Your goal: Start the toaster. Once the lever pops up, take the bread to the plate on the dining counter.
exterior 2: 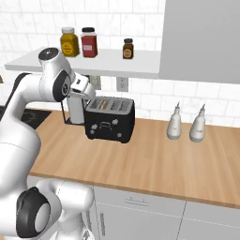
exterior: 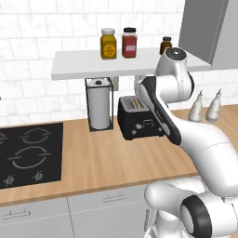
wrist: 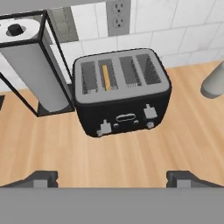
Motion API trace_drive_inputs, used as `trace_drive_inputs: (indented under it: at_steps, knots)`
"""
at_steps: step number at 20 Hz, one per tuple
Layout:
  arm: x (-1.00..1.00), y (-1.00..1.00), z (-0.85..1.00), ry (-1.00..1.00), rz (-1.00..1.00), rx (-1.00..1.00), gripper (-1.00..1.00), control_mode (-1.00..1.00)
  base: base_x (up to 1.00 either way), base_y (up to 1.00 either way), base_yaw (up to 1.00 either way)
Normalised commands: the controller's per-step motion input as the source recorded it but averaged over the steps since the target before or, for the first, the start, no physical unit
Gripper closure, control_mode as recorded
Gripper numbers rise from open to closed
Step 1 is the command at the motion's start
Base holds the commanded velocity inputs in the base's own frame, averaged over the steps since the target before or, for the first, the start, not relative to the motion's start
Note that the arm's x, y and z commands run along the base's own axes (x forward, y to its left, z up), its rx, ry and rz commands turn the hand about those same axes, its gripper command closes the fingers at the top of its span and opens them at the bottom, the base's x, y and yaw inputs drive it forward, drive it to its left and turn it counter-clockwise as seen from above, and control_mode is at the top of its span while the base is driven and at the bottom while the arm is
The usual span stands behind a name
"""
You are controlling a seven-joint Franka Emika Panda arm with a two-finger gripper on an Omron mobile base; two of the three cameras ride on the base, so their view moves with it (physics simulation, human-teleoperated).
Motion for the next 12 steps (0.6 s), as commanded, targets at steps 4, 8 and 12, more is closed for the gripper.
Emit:
trace_drive_inputs:
  at_steps: [4,8,12]
  knots:
    - [0.0,0.0,0.0,0.0,0.0,0.0,-1.0,-1.0,0.0,0.0,0.0]
    - [0.0,0.0,0.0,0.0,0.0,0.0,-1.0,-1.0,0.0,0.0,0.0]
    - [0.0,0.0,0.0,0.0,0.0,0.0,-1.0,-1.0,0.0,0.0,0.0]
